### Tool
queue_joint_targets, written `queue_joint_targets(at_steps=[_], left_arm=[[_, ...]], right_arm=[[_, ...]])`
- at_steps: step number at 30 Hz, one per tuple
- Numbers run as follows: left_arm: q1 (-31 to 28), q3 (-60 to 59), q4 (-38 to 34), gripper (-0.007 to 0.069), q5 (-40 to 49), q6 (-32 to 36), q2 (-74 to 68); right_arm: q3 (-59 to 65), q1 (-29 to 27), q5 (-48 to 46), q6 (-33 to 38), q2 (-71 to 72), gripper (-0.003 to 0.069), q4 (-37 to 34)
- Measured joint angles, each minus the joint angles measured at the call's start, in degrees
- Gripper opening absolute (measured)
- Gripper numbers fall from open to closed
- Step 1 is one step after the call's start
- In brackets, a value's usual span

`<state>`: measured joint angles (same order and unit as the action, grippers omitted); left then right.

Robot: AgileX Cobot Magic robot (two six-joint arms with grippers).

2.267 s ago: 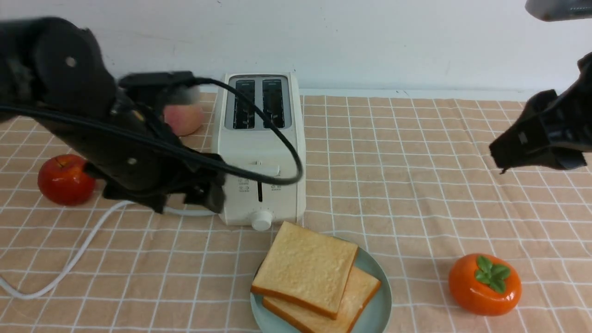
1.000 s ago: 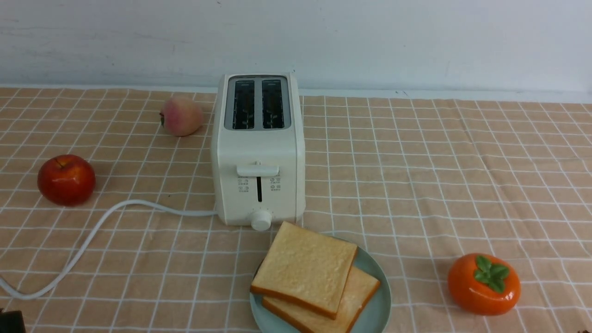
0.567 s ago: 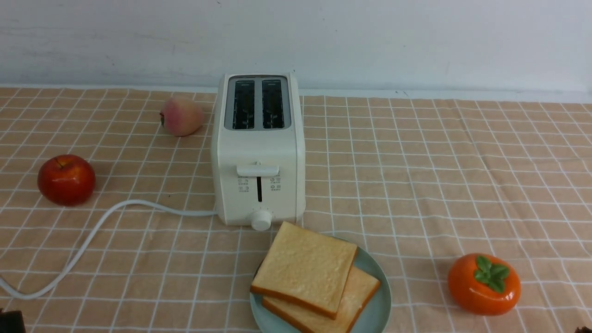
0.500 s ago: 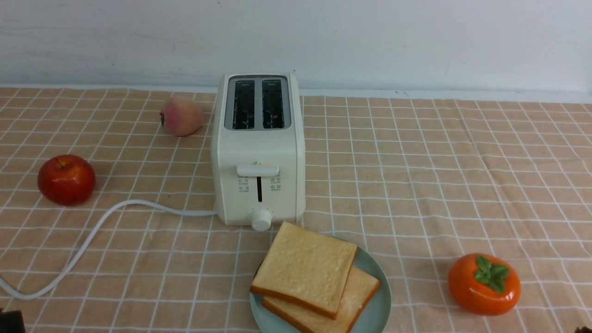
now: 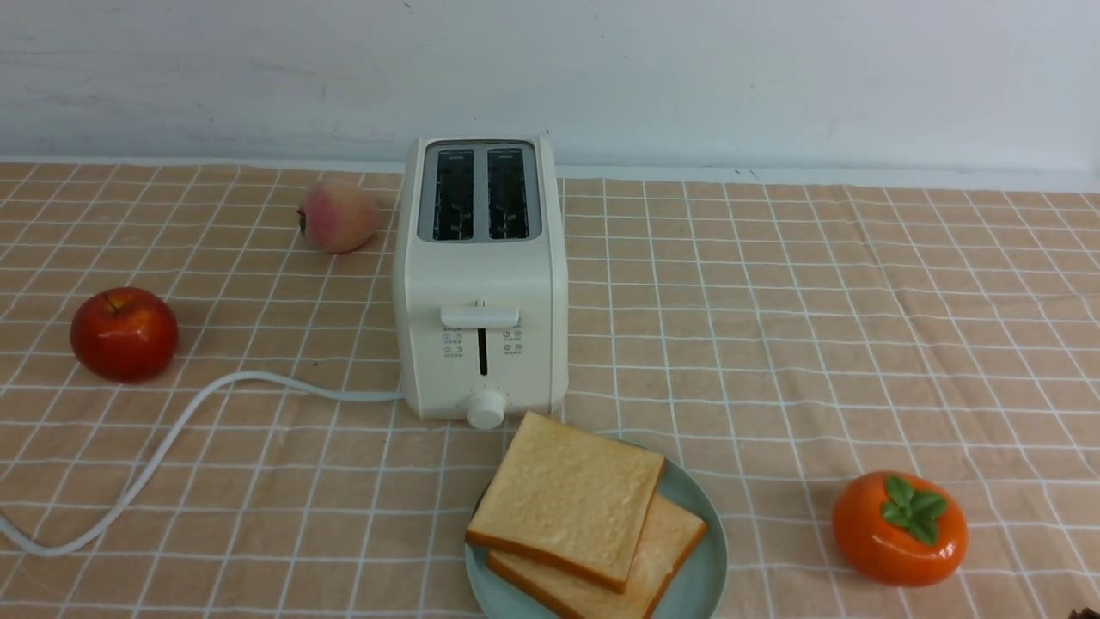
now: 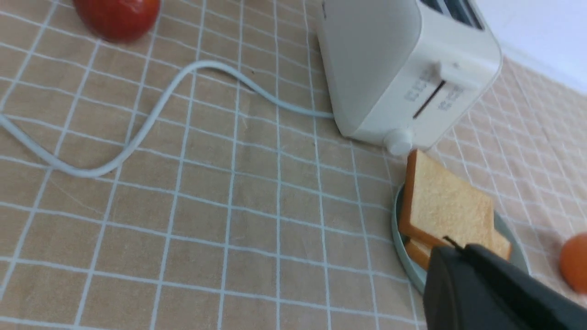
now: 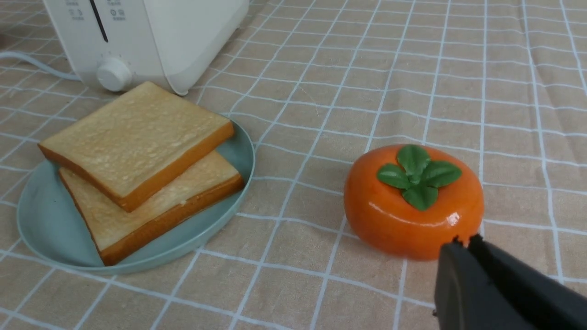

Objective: Take toasted bread from bread machine on light coffee tablecloth place on plate.

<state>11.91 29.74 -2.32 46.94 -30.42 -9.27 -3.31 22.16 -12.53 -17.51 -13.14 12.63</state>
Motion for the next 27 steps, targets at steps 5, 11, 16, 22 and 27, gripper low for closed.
queue_joint_targets(at_steps=[5, 11, 16, 22, 27], left_arm=[[-8.41, -0.05, 0.24, -0.0013, 0.47, 0.28, 4.06], [-11.77, -5.67, 2.32, -0.0011, -7.39, 3.14, 8.06], [-11.77, -19.52, 2.32, -0.0006, -19.13, 6.10, 9.93], [-10.56, -31.16, 3.22, -0.0001, -23.80, 6.92, 9.93], [-8.39, -31.36, 5.70, 0.0003, -23.79, 8.67, 9.93]], right_arm=[[0.00, 0.00, 0.00, 0.00, 0.00, 0.0017, 0.00], [0.00, 0.00, 0.00, 0.00, 0.00, 0.0024, 0.00], [0.00, 0.00, 0.00, 0.00, 0.00, 0.0032, 0.00], [0.02, 0.00, 0.00, 0.00, 0.00, 0.0043, 0.00], [0.06, 0.00, -0.02, 0.00, 0.00, 0.0047, 0.00]])
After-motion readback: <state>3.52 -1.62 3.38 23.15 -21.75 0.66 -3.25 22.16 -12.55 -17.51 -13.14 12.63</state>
